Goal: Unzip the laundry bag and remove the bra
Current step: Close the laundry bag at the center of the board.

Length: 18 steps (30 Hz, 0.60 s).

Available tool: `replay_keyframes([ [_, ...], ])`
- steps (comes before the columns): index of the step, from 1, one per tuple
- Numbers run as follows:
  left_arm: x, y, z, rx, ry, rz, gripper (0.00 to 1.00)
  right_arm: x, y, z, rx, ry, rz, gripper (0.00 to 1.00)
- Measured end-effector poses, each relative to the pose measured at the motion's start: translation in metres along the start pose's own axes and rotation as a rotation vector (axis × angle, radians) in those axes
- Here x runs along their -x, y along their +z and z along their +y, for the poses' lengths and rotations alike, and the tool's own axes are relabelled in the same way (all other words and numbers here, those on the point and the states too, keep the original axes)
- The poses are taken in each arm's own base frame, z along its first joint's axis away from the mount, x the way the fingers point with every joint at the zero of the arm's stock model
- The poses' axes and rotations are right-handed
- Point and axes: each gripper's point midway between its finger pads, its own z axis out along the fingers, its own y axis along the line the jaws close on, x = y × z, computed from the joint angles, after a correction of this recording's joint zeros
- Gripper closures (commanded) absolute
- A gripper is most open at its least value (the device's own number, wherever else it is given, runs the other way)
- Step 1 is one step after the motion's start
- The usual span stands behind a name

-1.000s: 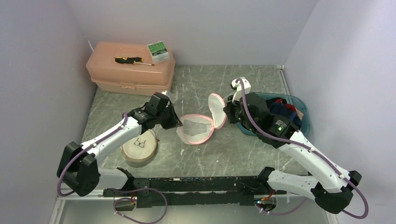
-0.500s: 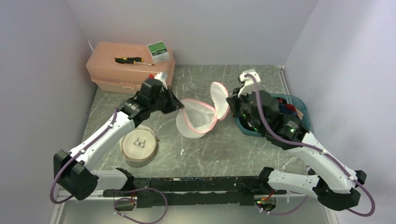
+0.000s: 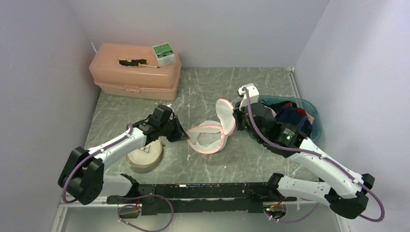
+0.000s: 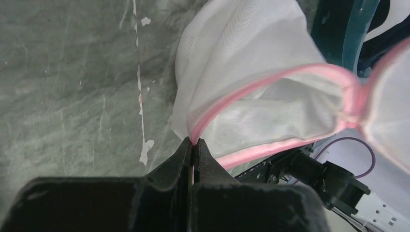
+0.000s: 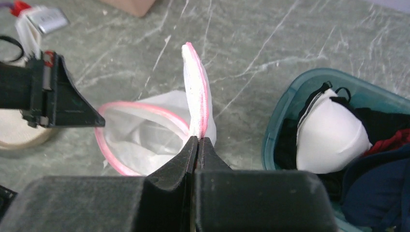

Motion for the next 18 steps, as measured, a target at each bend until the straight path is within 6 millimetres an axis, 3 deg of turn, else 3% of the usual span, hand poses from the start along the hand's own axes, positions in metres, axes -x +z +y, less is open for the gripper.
replay_keyframes([
  [3,0.001,-0.005,-0.003,-0.013,0.002,-0.009,0.93,-0.017,0.007,0.002,-0.003,-0.025,0.054,1.00],
  [7,0.016,-0.024,-0.029,-0.089,0.031,-0.074,0.82,-0.014,0.006,0.002,0.002,-0.019,0.042,1.00],
  [11,0.025,-0.033,-0.043,-0.126,0.045,-0.105,0.78,-0.016,0.007,0.002,0.001,-0.019,0.042,1.00],
  [18,0.031,-0.039,-0.046,-0.099,0.084,-0.112,0.30,-0.022,0.006,-0.001,-0.006,-0.023,0.048,1.00],
])
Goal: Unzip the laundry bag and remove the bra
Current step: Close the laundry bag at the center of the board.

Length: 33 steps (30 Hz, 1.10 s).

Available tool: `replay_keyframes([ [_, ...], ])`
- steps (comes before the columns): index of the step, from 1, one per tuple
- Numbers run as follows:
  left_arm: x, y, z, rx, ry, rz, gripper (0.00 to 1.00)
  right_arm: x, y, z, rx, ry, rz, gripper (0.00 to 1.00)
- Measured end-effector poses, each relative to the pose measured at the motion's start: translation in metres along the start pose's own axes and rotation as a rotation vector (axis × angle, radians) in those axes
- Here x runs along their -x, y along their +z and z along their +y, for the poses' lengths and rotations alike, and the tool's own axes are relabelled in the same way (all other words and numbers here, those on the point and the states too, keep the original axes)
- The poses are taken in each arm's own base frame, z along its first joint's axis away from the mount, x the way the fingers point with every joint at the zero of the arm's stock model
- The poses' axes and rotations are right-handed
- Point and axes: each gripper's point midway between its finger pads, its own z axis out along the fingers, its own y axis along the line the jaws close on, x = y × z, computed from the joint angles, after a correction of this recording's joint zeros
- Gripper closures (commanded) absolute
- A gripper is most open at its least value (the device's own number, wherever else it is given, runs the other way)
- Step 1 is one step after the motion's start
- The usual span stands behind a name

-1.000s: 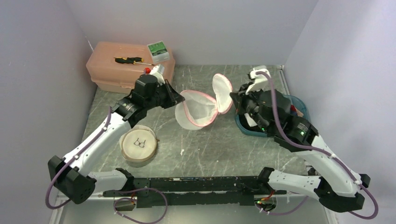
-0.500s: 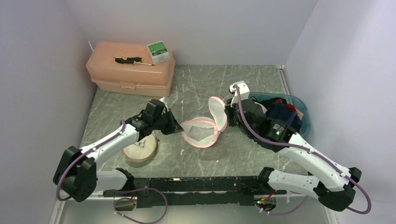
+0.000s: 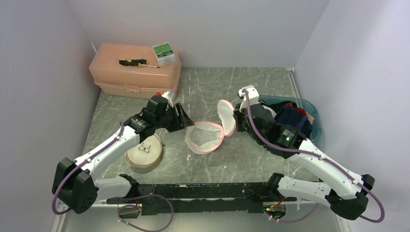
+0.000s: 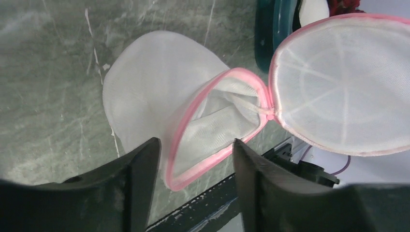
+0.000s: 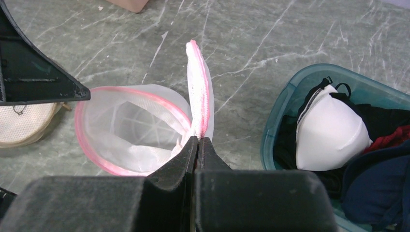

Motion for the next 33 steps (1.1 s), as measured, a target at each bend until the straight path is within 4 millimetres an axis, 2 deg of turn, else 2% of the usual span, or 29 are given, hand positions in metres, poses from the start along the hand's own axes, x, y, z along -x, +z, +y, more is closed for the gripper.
replay_keyframes([
  [4,0.011,-0.005,-0.008,-0.008,0.033,-0.033,0.19,-0.001,0.000,0.000,0.000,0.003,0.002,1.00],
  [11,0.019,-0.022,-0.022,-0.047,0.023,-0.081,0.14,-0.006,0.001,0.001,0.012,-0.004,-0.007,1.00],
  [14,0.027,-0.027,-0.039,-0.080,-0.056,-0.085,0.13,-0.008,0.001,0.000,0.019,-0.014,-0.017,1.00],
  [16,0.035,-0.028,-0.054,-0.110,-0.123,-0.089,0.06,-0.009,0.002,0.000,0.020,-0.022,-0.025,1.00],
  [17,0.037,-0.028,-0.059,-0.121,-0.156,-0.089,0.05,-0.009,0.003,0.000,0.020,-0.026,-0.027,1.00],
  [21,0.041,-0.018,-0.083,-0.129,-0.280,-0.062,0.05,-0.012,0.006,0.000,0.022,-0.050,-0.030,1.00],
  [28,0.058,0.001,-0.138,-0.094,-0.329,-0.026,0.05,-0.011,0.009,0.003,0.018,-0.074,-0.039,1.00],
  [30,0.063,0.006,-0.146,-0.085,-0.349,-0.018,0.05,-0.012,0.010,0.003,0.015,-0.082,-0.039,1.00],
  [33,0.060,0.018,-0.143,-0.050,-0.378,0.004,0.05,-0.012,0.012,0.003,0.006,-0.092,-0.037,1.00],
])
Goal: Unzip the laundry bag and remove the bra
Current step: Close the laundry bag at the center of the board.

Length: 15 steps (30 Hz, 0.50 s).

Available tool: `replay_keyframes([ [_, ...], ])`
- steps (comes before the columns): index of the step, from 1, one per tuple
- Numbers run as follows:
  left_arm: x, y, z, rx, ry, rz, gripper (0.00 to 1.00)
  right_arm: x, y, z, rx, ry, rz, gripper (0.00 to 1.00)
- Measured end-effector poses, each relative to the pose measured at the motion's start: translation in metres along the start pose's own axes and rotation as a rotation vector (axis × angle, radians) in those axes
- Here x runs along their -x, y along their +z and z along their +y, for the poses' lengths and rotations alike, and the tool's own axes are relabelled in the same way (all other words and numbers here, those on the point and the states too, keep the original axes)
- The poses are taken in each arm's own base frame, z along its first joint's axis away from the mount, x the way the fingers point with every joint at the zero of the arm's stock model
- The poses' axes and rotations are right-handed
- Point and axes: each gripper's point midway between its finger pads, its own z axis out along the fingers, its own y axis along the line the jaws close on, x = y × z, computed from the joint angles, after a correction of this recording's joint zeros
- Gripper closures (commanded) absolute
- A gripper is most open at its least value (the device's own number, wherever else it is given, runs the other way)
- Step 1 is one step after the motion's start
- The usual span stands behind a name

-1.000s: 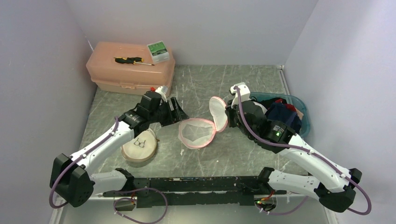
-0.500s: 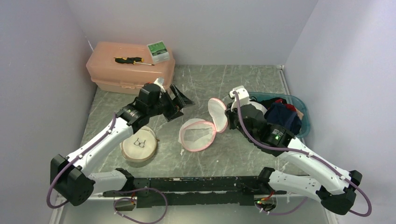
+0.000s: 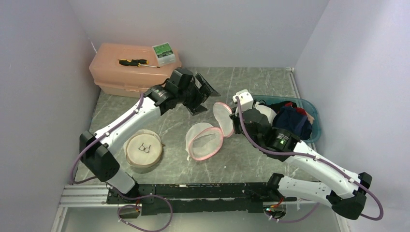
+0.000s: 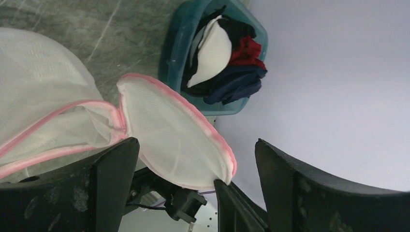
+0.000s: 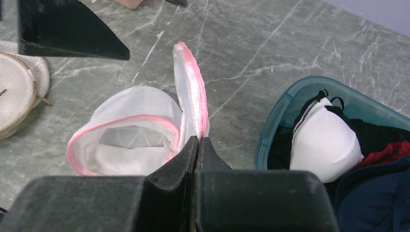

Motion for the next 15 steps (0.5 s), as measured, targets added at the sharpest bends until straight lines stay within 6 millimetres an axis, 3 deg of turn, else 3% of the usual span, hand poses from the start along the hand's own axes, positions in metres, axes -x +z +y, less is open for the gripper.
replay_keyframes([
  [9,-0.025,0.043,0.023,0.119,-0.002,0.091,0.05,-0.003,0.004,0.006,0.006,-0.026,0.008,1.00],
  [15,-0.029,0.051,0.029,0.139,0.016,0.110,0.05,-0.009,0.006,0.010,0.021,-0.037,0.017,1.00],
])
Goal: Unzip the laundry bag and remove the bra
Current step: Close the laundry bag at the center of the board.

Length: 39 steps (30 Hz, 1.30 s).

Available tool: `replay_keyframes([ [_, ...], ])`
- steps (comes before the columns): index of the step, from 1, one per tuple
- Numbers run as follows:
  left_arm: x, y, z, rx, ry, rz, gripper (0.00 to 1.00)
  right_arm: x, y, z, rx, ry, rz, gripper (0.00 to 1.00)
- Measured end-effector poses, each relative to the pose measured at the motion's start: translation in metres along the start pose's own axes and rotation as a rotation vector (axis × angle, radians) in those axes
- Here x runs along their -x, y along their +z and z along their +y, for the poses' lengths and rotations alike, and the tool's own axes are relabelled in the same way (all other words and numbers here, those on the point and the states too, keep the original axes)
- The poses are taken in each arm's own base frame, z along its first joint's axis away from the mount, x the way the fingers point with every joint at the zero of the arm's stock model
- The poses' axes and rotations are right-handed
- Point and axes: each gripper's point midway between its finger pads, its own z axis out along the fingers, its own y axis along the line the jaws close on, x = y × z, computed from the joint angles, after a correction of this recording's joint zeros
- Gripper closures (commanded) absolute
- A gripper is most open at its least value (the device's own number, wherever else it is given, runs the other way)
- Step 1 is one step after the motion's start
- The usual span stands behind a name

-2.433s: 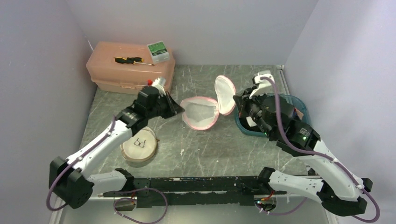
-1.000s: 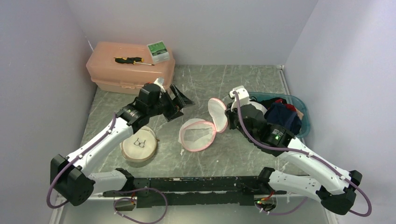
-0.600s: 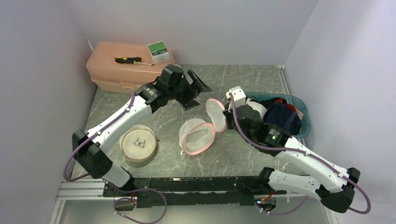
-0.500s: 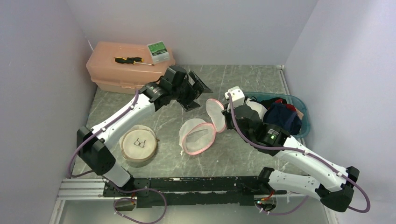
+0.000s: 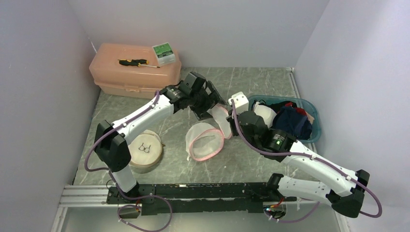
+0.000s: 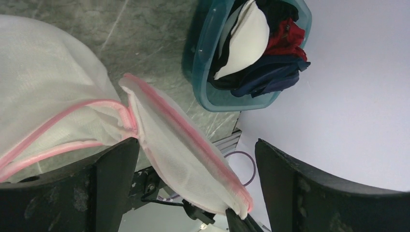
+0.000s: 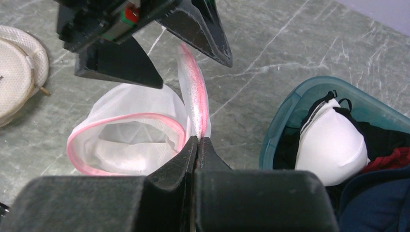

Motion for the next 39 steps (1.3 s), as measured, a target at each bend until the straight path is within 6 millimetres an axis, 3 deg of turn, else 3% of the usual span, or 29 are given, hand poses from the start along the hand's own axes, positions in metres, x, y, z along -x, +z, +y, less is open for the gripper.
replay_keyframes([
  [5,0.007,-0.020,0.026,0.033,0.083,-0.055,0.05,-0.017,0.005,0.003,0.002,-0.001,0.021,1.00],
  [10,0.014,-0.080,0.078,0.063,0.241,-0.184,0.05,-0.030,0.009,0.003,-0.005,0.018,0.036,1.00],
  [13,-0.001,-0.109,0.114,0.041,0.377,-0.214,0.05,-0.029,0.012,0.002,-0.026,0.049,0.024,1.00],
  [16,-0.023,-0.104,0.143,0.051,0.497,-0.169,0.05,-0.025,0.015,0.000,-0.054,0.082,0.006,1.00],
  [19,-0.045,-0.080,0.171,0.122,0.620,-0.082,0.05,-0.025,0.022,-0.003,-0.089,0.106,0.019,1.00],
  [21,-0.052,-0.068,0.184,0.173,0.676,-0.041,0.11,-0.024,0.029,-0.004,-0.109,0.124,0.034,1.00],
  [28,-0.046,-0.040,0.210,0.302,0.773,-0.013,0.14,-0.025,0.048,-0.026,-0.170,0.226,0.075,1.00],
  [32,-0.042,-0.035,0.214,0.331,0.806,-0.011,0.13,-0.029,0.050,-0.029,-0.164,0.257,0.095,1.00],
  [39,-0.039,-0.032,0.192,0.309,0.837,-0.034,0.18,-0.021,0.049,-0.023,-0.129,0.281,0.091,1.00],
])
